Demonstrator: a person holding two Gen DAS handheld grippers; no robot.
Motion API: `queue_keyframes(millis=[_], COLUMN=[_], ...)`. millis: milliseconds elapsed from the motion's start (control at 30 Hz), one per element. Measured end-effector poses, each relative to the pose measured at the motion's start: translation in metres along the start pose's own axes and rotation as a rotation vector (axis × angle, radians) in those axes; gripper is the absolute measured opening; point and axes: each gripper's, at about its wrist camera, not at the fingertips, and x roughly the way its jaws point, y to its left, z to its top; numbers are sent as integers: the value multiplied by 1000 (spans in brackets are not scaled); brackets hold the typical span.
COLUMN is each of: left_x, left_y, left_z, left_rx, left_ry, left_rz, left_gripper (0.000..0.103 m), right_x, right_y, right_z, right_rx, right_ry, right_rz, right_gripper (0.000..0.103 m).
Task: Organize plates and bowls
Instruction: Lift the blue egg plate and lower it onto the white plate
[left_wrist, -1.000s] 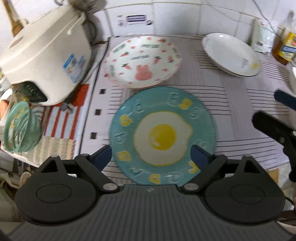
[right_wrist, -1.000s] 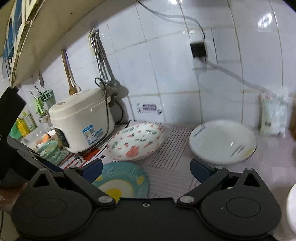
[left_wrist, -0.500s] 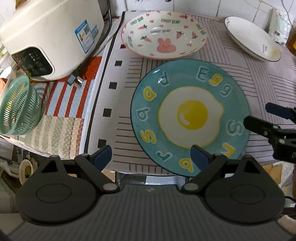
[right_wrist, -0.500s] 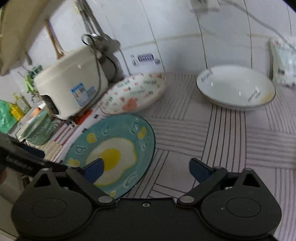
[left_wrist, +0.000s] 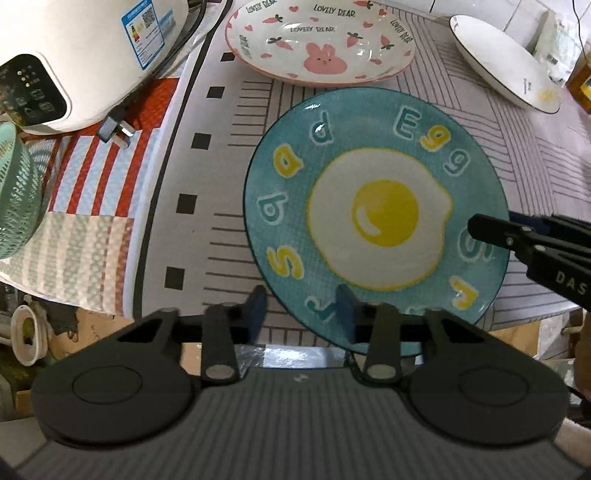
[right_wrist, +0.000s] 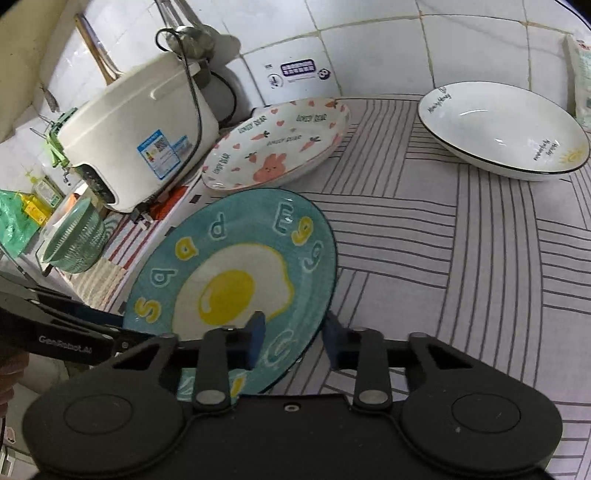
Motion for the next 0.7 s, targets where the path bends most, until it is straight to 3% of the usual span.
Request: queue_keyframes(millis=[100,333,467,700], left_x=[2,8,0,-16], left_y=[0,15,8,-17], left_z=[2,6,-3,-1], left_rx=[-3,-119,-92,-55], left_ry=[-9,-47,-107,-146], left_rz=[6,-43,-26,10], left_gripper=[34,36,35,35], right_x=[0,12,13,-1], right_y=[-10,-30,-28,-36], right_z=[1,4,7,13], right_rx=[33,174,166,97], right_ry=[9,23,45,43], right_rz=[6,94,101,130], right_gripper=[15,15,16,18])
